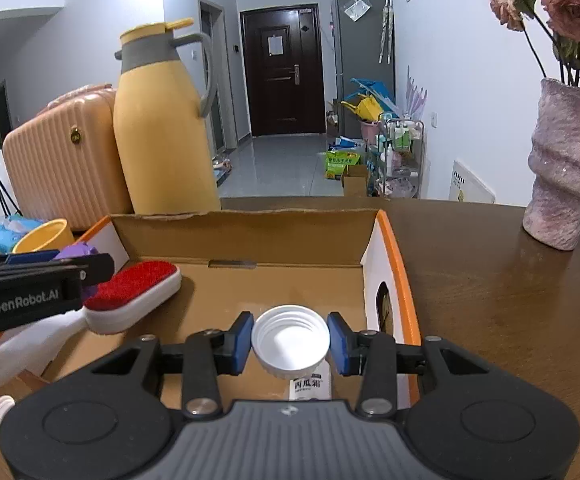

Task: Organize rigid objects
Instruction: 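Carry the purple cap and white cap into the cardboard box and release, then hold both open tools above the box contents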

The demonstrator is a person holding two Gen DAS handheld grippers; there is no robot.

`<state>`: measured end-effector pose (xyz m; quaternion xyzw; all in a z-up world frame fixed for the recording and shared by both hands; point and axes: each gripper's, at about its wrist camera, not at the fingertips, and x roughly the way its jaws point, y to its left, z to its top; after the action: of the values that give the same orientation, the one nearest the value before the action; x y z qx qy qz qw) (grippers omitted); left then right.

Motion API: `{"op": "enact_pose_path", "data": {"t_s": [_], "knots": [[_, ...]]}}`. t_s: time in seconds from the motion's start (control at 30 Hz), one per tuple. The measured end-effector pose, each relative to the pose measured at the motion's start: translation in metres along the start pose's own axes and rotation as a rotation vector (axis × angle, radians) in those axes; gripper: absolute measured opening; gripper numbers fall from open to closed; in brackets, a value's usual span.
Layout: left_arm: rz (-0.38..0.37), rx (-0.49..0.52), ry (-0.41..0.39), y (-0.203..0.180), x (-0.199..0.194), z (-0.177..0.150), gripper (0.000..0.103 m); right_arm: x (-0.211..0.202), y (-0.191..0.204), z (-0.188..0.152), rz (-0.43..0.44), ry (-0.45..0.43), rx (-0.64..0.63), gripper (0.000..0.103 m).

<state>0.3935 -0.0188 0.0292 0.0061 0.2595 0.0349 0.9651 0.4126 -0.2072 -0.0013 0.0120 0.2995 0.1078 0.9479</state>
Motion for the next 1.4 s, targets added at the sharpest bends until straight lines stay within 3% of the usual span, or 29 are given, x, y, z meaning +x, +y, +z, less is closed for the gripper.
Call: {"op": "enact_pose_path", "data": {"t_s": [0.3, 0.37, 0.4, 0.43, 0.47, 0.5, 1.4], "knots": [[-0.024, 0.002, 0.011, 0.001, 0.001, -0.001, 0.055, 0.005, 0.003, -0.004, -0.003, 0.026, -0.019, 0.04], [-0.02, -0.003, 0.009, 0.002, 0.001, -0.001, 0.067, 0.005, 0.002, -0.004, -0.012, 0.027, -0.017, 0.056], [-0.011, -0.005, 0.004, 0.003, 0.0, -0.001, 0.072, 0.005, 0.002, -0.004, -0.018, 0.029, -0.017, 0.075], [0.002, -0.007, -0.002, 0.003, -0.001, 0.0, 0.085, 0.006, 0.002, -0.003, -0.026, 0.027, -0.017, 0.091], [0.015, -0.01, -0.009, 0.004, -0.002, 0.0, 0.098, 0.005, 0.003, -0.003, -0.035, 0.021, -0.019, 0.096], [0.031, -0.015, -0.016, 0.005, -0.003, 0.0, 0.103, 0.004, 0.003, -0.003, -0.043, 0.014, -0.022, 0.102], [0.049, -0.035, -0.018, 0.01, -0.007, 0.004, 0.103, -0.006, 0.002, -0.001, -0.042, -0.007, -0.013, 0.103]]}}
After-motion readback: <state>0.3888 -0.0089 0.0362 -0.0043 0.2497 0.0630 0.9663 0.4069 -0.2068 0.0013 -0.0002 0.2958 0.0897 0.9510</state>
